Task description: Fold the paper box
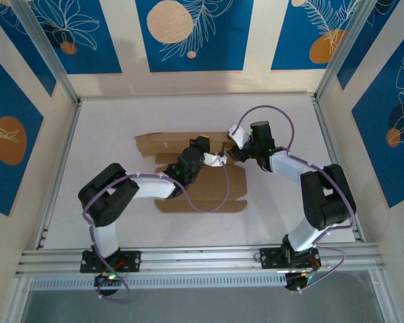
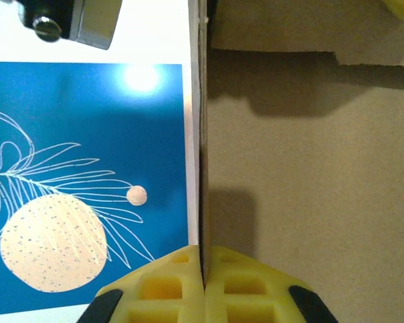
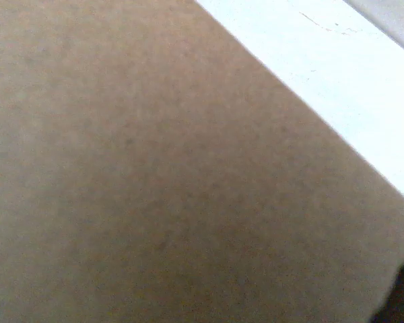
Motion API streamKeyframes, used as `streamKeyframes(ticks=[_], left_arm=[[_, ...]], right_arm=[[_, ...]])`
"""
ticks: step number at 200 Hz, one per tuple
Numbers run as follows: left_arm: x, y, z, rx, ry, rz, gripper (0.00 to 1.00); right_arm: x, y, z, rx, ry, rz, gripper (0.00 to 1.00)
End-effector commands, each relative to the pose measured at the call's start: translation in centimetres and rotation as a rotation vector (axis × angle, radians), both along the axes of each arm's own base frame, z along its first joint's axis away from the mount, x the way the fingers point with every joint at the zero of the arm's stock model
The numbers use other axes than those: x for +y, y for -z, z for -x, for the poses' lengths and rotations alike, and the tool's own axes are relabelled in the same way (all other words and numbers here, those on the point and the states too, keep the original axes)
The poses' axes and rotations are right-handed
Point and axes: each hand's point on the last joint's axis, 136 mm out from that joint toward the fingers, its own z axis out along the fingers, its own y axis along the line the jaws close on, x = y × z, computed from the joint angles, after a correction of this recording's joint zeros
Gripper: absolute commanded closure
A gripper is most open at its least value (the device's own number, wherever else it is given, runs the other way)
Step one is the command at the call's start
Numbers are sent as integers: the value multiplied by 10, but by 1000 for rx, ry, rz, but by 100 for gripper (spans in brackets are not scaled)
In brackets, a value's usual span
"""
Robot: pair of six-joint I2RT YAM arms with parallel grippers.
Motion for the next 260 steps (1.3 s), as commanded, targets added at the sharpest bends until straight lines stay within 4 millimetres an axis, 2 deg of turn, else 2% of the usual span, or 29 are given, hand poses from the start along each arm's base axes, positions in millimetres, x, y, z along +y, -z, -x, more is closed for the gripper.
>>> streamKeyframes(ticks=[1, 25, 50, 71, 98, 123, 150, 190, 223, 260], left_arm=[[-10, 21, 15, 130, 47, -5, 100], [-10, 24, 17, 151, 45, 6, 100], [-8, 24, 18, 144, 47, 2, 100], [-7, 23, 20, 148, 52, -2, 100], [-5, 17, 25, 180, 56, 29, 100], [-1, 17, 31, 214, 55, 36, 100], [4, 17, 34, 219, 44, 46, 100], [7, 18, 28, 172, 13, 25, 100], [11, 21, 24, 131, -10, 17, 100], [13, 14, 22, 80, -17, 17, 100]], right_arm=[[-1, -11, -12, 5, 90, -44, 46], [3, -11, -5, 34, 139, -109, 47], [8, -12, -2, 17, 183, -117, 53], [19, -22, 2, 16, 184, -150, 56], [18, -31, 6, 62, 281, -217, 61], [20, -34, 17, 48, 333, -278, 60], [34, -41, 25, -33, 293, -333, 55], [41, -33, 31, -145, 244, -394, 52], [47, -15, 44, -143, 200, -407, 48], [44, -7, 53, -168, 184, -401, 44]])
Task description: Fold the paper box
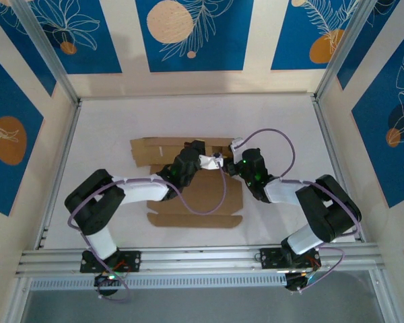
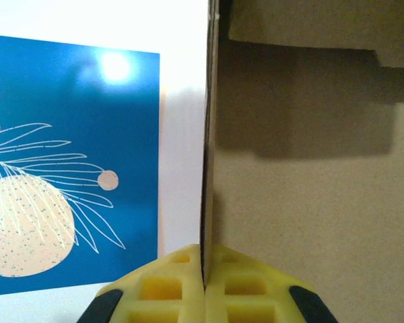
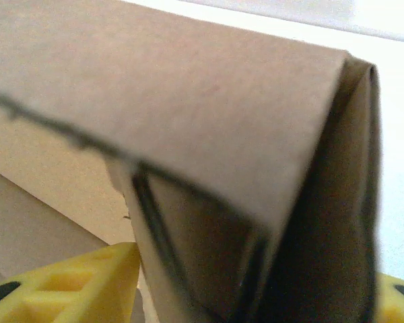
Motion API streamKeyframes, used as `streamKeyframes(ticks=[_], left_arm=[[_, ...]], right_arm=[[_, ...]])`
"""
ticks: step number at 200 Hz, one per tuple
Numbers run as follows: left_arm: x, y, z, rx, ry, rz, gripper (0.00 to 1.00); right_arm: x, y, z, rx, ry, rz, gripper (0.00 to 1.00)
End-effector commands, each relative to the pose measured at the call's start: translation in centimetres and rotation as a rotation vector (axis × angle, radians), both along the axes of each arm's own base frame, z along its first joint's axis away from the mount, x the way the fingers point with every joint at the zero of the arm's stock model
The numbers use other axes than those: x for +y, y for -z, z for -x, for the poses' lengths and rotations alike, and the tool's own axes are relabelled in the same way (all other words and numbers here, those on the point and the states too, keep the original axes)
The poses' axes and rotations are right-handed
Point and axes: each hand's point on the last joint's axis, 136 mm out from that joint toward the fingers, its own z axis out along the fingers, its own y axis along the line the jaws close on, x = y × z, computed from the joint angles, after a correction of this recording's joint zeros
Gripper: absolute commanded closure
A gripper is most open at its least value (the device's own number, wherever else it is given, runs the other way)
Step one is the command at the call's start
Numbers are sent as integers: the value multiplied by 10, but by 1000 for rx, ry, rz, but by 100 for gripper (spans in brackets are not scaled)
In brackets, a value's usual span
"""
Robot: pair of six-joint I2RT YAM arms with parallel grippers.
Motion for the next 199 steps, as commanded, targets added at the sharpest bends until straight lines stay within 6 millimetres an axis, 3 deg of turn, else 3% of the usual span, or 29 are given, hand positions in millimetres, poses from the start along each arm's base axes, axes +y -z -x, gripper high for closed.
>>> streamKeyframes(ticks=[1, 66, 113, 151, 199], left_arm=[[-3, 13, 4, -7, 3, -24, 100], [1, 12, 5, -22, -1, -35, 100], [1, 11, 4, -30, -7, -34, 100], [1, 9, 4, -31, -9, -25, 100], [1, 4, 8, -24, -7, -11, 100]], right_arm=[[16, -10, 9, -73, -74, -46, 44], [9, 0, 23, -61, -84, -80, 44], [9, 4, 28, -39, -91, -87, 54], [6, 7, 23, -22, -62, -76, 61], [5, 12, 5, -5, 37, 8, 62]])
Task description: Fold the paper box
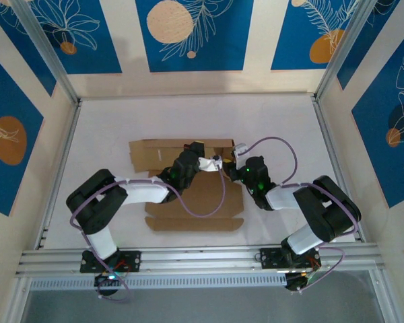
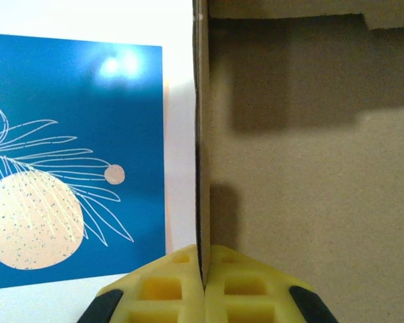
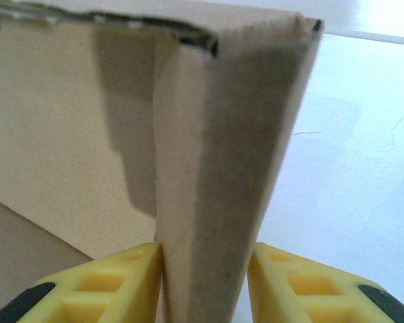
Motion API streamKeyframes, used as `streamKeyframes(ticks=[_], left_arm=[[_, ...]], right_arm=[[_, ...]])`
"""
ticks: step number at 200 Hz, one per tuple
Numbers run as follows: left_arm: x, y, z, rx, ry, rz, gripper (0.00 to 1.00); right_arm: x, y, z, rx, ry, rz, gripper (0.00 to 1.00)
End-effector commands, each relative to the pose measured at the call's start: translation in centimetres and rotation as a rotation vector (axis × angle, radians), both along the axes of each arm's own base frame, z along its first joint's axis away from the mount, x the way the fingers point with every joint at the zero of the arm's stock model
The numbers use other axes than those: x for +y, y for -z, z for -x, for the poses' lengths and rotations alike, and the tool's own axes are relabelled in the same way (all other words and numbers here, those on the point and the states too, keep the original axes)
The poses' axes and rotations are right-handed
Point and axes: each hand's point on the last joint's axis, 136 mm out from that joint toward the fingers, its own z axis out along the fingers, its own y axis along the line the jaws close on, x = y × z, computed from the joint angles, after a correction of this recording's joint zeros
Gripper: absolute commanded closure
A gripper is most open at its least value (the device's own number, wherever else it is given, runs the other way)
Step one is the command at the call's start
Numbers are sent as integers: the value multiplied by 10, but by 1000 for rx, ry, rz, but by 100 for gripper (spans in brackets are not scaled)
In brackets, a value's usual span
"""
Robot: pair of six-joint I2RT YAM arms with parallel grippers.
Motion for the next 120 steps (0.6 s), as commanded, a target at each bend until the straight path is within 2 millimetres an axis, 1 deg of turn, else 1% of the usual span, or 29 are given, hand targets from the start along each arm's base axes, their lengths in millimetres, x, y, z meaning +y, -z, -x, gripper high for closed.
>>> streamKeyframes(ticks=[1, 38, 85, 106, 120], left_arm=[[-5, 0, 7, 7, 12, 14, 100], [-5, -3, 9, 19, 14, 18, 100], [-4, -6, 11, 36, 18, 20, 100], [-3, -9, 11, 41, 17, 31, 100], [-3, -10, 12, 43, 16, 36, 100]], right_arm=[[9, 6, -5, 28, 18, 45, 62], [11, 6, -17, 12, 103, 148, 65], [11, 6, -33, 4, 195, 251, 71], [19, 2, -37, -38, 198, 309, 72], [21, 1, -40, -54, 211, 335, 73]])
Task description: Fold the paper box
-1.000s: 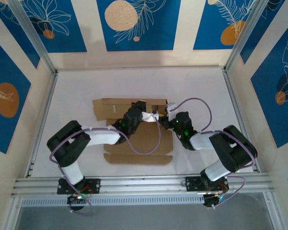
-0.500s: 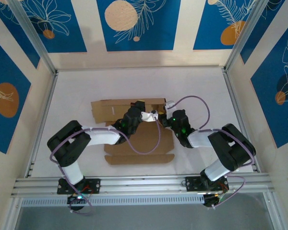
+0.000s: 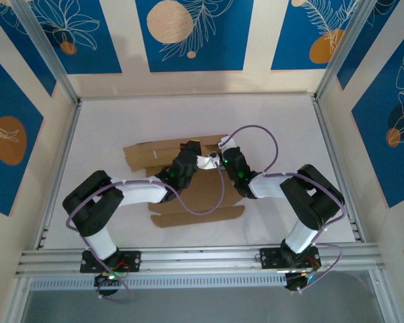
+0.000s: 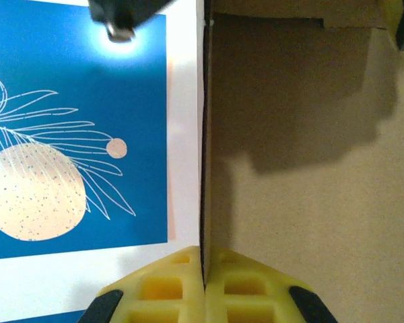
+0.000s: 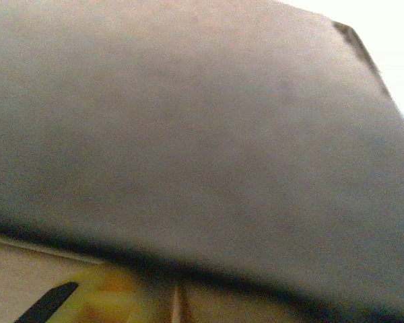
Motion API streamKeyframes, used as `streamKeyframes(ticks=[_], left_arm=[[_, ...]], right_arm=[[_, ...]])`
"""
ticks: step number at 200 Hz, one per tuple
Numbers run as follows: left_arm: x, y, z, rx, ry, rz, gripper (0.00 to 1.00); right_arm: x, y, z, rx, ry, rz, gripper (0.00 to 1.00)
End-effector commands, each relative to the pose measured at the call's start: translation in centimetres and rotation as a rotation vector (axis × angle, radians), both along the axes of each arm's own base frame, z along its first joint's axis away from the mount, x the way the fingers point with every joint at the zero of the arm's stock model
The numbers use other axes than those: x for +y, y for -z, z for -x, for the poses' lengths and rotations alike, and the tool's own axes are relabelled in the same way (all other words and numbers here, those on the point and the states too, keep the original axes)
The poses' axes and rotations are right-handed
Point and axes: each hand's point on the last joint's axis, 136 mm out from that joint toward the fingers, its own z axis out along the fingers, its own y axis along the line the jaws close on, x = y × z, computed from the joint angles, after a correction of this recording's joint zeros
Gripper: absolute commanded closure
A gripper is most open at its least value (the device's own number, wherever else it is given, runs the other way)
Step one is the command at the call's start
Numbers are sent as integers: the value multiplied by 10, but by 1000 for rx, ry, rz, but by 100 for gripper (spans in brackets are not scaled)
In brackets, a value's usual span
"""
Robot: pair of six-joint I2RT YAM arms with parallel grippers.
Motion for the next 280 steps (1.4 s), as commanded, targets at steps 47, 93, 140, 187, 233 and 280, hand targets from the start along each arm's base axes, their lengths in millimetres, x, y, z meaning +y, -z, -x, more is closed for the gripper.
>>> streamKeyframes(ticks=[47, 93, 140, 187, 233, 280], left_arm=[[-16, -7, 13, 36, 81, 48, 100], [-15, -6, 14, 49, 79, 53, 100], [-14, -2, 17, 103, 65, 89, 100], [-17, -4, 18, 139, 61, 100, 100], [-22, -10, 23, 220, 65, 164, 100], [-25, -18, 31, 316, 56, 259, 100]], right_arm=[[-11, -2, -12, -29, 125, 114, 75], [-24, -1, -22, -35, 246, 151, 82], [-28, 7, -21, 8, 229, 91, 97], [-32, 9, -25, 29, 264, 105, 100], [-41, 12, -30, 30, 367, 159, 100], [-24, 13, -32, 24, 263, 52, 100]])
